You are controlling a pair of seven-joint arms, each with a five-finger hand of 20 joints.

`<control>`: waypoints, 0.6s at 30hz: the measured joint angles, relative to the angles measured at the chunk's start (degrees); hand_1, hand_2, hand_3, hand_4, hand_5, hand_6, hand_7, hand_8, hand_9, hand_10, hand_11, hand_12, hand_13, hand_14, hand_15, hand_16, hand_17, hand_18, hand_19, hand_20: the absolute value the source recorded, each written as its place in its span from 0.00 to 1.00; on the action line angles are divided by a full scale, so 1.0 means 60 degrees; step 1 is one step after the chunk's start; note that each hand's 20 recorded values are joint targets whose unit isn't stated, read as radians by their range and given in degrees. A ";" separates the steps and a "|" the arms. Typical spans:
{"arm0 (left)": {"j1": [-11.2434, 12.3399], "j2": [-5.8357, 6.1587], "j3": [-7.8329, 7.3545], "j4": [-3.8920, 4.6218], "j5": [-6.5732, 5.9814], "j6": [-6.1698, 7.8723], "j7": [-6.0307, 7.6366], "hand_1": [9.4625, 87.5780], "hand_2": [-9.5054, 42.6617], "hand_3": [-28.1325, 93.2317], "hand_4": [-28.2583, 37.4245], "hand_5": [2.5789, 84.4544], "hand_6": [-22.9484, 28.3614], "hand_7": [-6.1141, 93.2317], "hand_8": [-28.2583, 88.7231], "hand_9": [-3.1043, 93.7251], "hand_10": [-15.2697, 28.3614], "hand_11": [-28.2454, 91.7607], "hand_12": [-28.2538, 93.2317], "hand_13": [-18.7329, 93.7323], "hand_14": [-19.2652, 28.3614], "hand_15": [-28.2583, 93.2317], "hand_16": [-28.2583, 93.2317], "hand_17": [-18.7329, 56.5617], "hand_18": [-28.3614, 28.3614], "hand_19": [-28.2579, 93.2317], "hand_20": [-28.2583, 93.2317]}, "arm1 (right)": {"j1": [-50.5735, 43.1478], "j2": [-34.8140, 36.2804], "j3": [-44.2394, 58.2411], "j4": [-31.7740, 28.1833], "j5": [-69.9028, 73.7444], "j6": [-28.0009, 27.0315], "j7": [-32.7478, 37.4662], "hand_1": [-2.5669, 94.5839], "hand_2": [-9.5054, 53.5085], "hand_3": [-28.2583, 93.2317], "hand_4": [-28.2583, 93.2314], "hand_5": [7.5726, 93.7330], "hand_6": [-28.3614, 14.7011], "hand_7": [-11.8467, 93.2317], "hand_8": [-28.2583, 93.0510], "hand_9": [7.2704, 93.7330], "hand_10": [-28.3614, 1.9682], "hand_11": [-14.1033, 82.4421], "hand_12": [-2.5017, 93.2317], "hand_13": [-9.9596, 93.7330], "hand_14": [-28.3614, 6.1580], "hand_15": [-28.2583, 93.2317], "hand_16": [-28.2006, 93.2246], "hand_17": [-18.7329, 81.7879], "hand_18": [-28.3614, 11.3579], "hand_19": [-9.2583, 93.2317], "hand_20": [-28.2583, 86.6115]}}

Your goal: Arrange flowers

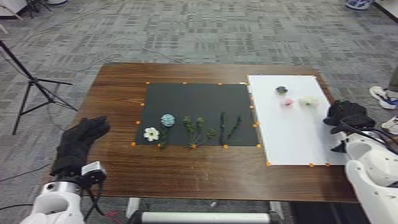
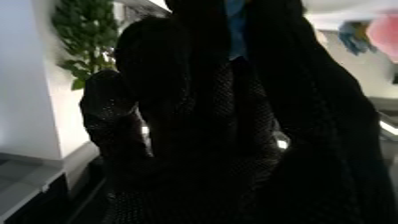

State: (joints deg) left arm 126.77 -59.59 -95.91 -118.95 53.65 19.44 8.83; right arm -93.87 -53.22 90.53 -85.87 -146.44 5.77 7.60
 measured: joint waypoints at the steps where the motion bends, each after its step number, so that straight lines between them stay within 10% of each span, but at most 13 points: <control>1: 0.0003 0.0000 -0.0004 -0.0002 0.0000 0.0000 -0.0003 0.16 0.47 0.79 0.00 0.58 0.51 0.23 0.18 0.54 0.67 0.42 0.34 0.50 0.77 0.41 0.22 0.31 0.66 0.29 0.34 | -0.0010 0.0058 -0.0064 -0.0046 0.0141 0.0134 0.0008 0.62 0.01 0.74 0.05 0.82 0.70 0.35 0.27 0.96 0.60 0.32 0.31 0.84 0.56 0.72 0.51 0.58 0.13 0.90 0.73; 18: 0.0103 0.0068 -0.0206 -0.0033 -0.0005 0.0003 0.0014 0.16 0.47 0.79 0.00 0.58 0.51 0.23 0.18 0.54 0.67 0.42 0.34 0.50 0.77 0.41 0.22 0.31 0.66 0.29 0.34 | 0.3010 0.0991 -0.3493 -0.2770 0.2985 -0.0716 -0.0585 0.62 0.00 0.74 0.05 0.83 0.72 0.33 0.26 0.96 0.60 0.29 0.30 0.83 0.56 0.71 0.52 0.58 0.14 0.89 0.73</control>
State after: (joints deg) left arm 127.39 -59.17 -97.15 -119.15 53.62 19.45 8.91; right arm -75.81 -47.28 69.57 -102.50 -128.53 1.47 4.09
